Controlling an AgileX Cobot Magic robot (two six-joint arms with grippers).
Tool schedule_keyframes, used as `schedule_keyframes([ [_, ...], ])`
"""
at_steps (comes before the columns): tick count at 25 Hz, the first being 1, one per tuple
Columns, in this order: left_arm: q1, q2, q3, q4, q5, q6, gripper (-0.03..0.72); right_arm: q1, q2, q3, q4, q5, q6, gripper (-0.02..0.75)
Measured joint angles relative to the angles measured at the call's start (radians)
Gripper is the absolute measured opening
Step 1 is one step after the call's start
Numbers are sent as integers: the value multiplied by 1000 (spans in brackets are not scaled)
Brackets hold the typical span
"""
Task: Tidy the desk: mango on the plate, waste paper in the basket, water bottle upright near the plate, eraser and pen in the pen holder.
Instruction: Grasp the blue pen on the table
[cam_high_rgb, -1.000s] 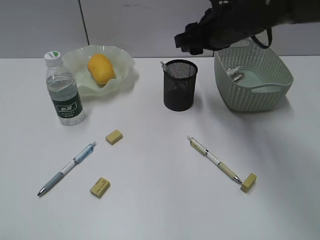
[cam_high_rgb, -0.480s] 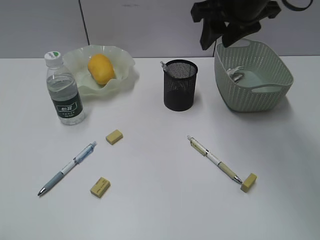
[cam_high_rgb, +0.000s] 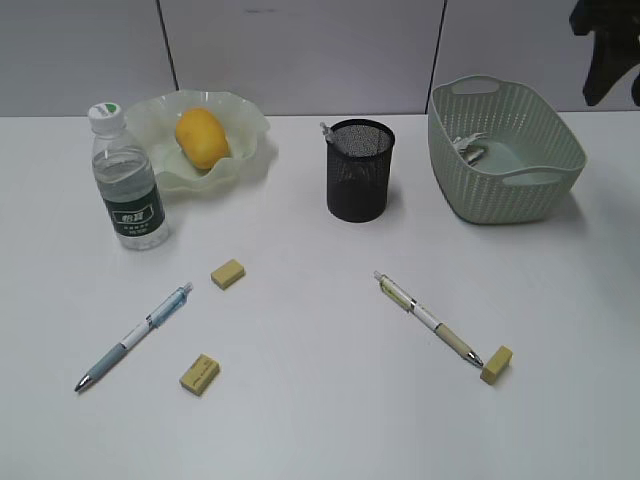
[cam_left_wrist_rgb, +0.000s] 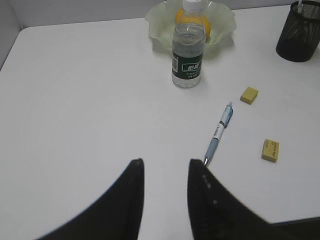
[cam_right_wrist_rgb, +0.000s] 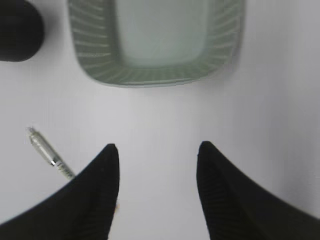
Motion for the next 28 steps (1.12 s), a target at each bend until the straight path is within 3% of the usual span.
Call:
schedule_keyframes([
  [4, 0, 0, 0, 0, 0, 0, 233, -56, -1, 0, -23, 2, -41, 405],
  [10, 0, 0, 0, 0, 0, 0, 233, -61, -66, 53, -39, 3, -86, 405],
  [21, 0, 0, 0, 0, 0, 0, 233, -61, -575, 547, -25, 3, -86, 405],
  [28, 0, 0, 0, 0, 0, 0, 233, -61, -964, 737, -19, 7, -92, 405],
])
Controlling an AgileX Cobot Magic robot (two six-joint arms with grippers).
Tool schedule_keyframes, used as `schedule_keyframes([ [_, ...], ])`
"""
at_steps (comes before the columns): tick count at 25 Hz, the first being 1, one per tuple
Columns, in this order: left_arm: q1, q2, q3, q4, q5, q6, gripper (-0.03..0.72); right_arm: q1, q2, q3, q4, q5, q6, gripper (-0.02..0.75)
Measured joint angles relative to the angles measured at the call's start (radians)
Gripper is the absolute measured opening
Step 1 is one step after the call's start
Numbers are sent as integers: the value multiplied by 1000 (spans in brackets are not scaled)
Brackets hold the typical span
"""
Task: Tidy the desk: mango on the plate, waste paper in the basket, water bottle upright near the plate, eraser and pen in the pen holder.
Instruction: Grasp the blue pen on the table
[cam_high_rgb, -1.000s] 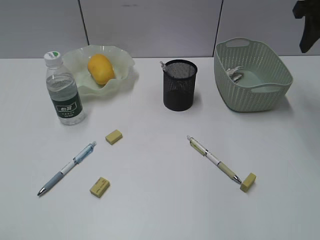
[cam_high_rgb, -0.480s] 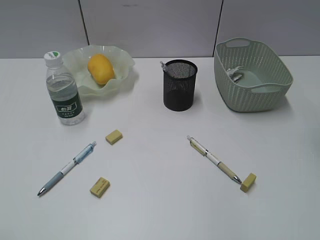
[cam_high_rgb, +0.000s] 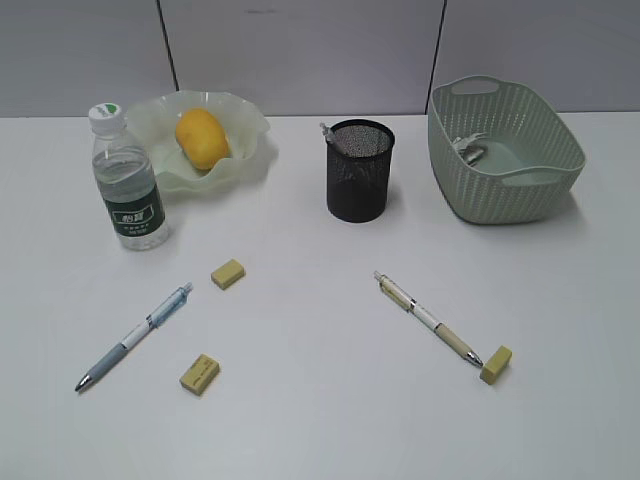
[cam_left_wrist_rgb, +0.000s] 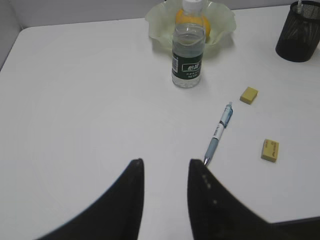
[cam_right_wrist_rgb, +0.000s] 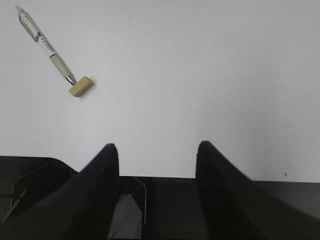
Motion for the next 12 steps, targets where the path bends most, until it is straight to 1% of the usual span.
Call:
schedule_keyframes([
  [6, 0, 0, 0, 0, 0, 0, 233, 0, -280, 115, 1, 2, -3, 405],
  [9, 0, 0, 0, 0, 0, 0, 233, 0, -415, 167, 1, 2, -47, 403],
  [12, 0, 0, 0, 0, 0, 0, 211, 0, -551, 214, 3, -5, -102, 391],
])
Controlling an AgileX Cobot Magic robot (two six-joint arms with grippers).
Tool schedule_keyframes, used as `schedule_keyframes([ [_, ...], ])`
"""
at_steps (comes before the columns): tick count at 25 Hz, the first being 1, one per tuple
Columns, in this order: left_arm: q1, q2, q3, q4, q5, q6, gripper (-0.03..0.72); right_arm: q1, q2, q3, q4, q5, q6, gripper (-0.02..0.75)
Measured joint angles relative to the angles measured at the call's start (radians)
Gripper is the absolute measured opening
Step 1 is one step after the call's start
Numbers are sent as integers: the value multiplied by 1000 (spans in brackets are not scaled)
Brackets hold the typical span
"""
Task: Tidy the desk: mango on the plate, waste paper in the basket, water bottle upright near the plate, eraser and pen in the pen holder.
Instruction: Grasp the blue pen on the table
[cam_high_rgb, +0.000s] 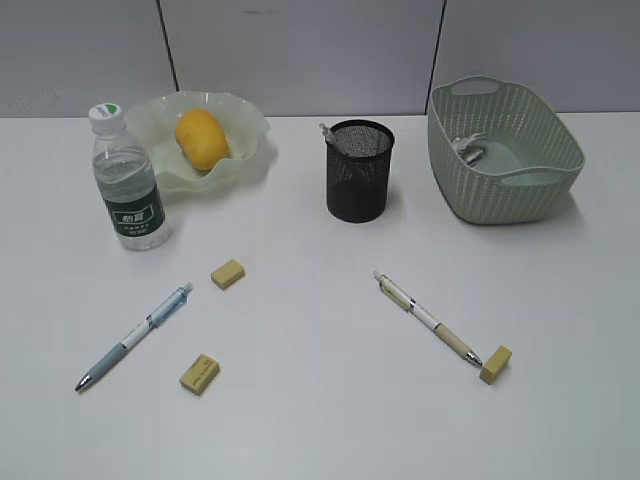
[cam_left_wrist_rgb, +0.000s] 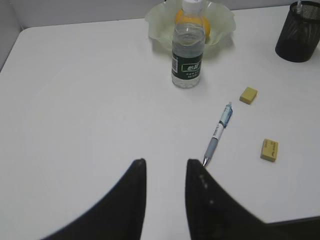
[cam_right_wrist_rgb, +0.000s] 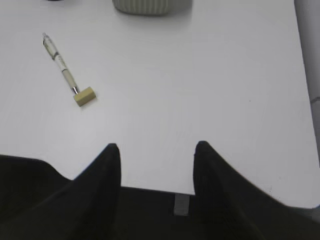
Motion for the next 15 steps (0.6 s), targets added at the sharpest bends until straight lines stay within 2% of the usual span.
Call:
schedule_keyframes([
  [9, 0, 0, 0, 0, 0, 0, 204, 0, -320, 147, 35, -84, -27, 349],
  [15, 0, 0, 0, 0, 0, 0, 202, 0, -350, 242, 51, -143, -23, 334],
])
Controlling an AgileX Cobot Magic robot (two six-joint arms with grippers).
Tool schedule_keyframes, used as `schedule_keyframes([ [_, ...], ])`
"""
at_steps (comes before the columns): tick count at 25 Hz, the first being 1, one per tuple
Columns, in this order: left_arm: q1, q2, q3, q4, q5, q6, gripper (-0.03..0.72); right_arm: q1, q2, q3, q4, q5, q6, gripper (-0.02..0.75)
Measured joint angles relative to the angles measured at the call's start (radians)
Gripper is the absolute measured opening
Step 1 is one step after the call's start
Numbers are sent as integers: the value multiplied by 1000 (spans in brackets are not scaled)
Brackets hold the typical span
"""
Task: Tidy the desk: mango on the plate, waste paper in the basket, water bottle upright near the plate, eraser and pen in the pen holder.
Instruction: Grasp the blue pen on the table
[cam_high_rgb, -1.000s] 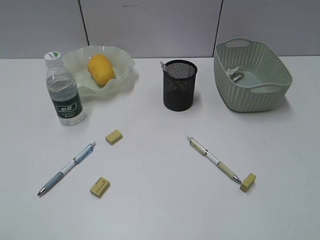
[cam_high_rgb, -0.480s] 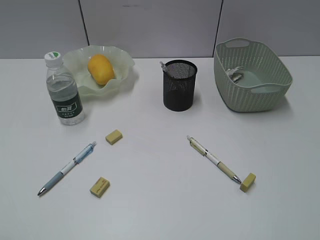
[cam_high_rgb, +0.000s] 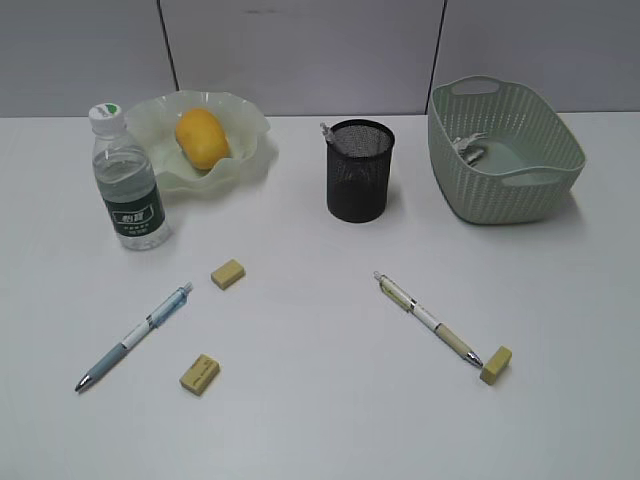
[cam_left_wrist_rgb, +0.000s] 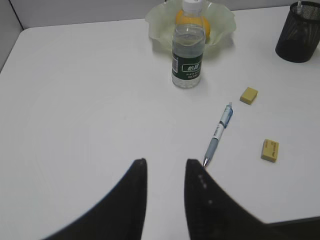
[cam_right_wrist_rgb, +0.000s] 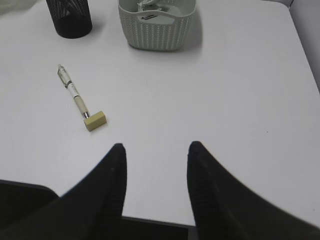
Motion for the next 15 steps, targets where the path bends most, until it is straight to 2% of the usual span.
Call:
schedule_keyframes([
  [15, 0, 0, 0, 0, 0, 0, 202, 0, -2, 12, 12, -9, 41, 331],
])
